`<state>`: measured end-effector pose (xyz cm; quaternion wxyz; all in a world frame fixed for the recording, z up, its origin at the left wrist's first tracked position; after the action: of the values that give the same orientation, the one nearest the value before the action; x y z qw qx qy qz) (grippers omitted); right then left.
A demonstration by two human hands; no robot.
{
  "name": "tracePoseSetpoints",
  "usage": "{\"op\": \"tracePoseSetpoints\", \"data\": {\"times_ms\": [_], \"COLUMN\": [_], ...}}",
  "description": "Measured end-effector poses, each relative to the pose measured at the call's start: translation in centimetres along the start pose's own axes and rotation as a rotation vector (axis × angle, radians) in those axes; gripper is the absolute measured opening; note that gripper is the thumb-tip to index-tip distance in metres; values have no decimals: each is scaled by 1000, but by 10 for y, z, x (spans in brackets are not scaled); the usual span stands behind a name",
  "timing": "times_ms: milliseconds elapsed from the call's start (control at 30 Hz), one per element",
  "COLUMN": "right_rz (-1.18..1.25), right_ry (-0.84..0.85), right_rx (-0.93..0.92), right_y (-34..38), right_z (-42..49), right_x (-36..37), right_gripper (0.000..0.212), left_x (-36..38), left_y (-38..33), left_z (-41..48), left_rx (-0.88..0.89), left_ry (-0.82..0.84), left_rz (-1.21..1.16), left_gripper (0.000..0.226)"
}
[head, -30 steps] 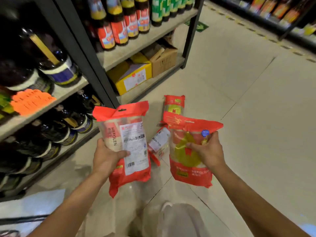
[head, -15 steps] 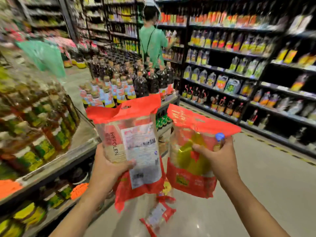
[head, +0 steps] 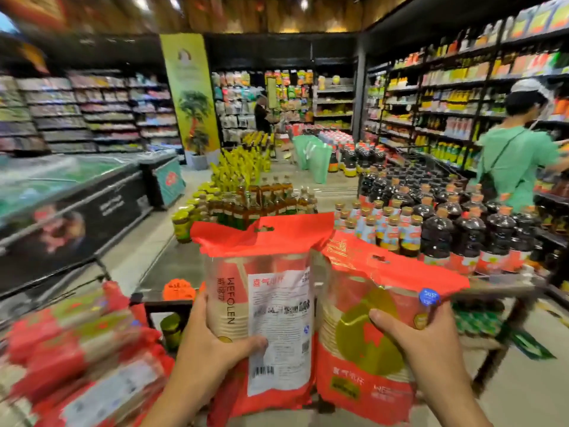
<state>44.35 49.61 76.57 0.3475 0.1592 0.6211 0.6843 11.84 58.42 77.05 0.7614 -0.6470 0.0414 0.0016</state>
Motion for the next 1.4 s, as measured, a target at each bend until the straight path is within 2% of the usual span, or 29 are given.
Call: {"op": "tracePoseSetpoints", "data": {"times_ms": [133,233,333,433,533,700,767,933,1000,1200,1400], "right_rz": [61,135,182,231,271,292,320,323,312,292,283], "right_ry": [300,539,737,887,987,1101,1141,1256,1271,1326,1354], "right_rx": [-14,-36,-77,-155,-178,-257,-285,-336,-365,-344,-330], "right_y": [21,49,84,122,151,185,202,222,228,247,258], "right_z": [-26,-75,-141,-215,-285,-404,-454,-570,-607,-681,-731], "right_x": [96,164,215,248,266,283,280,281,285,309,362], "right_gripper": [81,76,72,91,98,111,102,76,77,70,65], "left_x": [-98,-170,-229,-276,-312,-367,-390,-444,-462,-516,-584], "left_y": [-13,-31,-54,-74,-88,-101,-103,-108,-110,-108,-84], "left_z": [-65,-129,-205,-283,-353,-467,-513,-613,-642,-690,-700], "left_rx": [-11,-17,-4,7,15,24,15,6,-7,-30,-41], "left_ry": [-334,-545,-753,-935,-1063,-1214,-1268,-1343,-1371,-1403,-1422], "left_rz": [93,161,188,164,152,173,186,186,169,156,118], "left_gripper": [89,91,102,120,122,95,86,87,82,81,83]}}
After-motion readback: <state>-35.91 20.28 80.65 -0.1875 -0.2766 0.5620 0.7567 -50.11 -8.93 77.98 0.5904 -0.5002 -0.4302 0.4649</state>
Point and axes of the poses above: each hand's wrist, its own z-axis towards the middle knuckle, its own x-axis out of the palm, y = z × x, the point moved 7 cm from there along z, towards the middle knuckle, and after that the axes turned 9 degrees about -z, right-handed, at the moved point
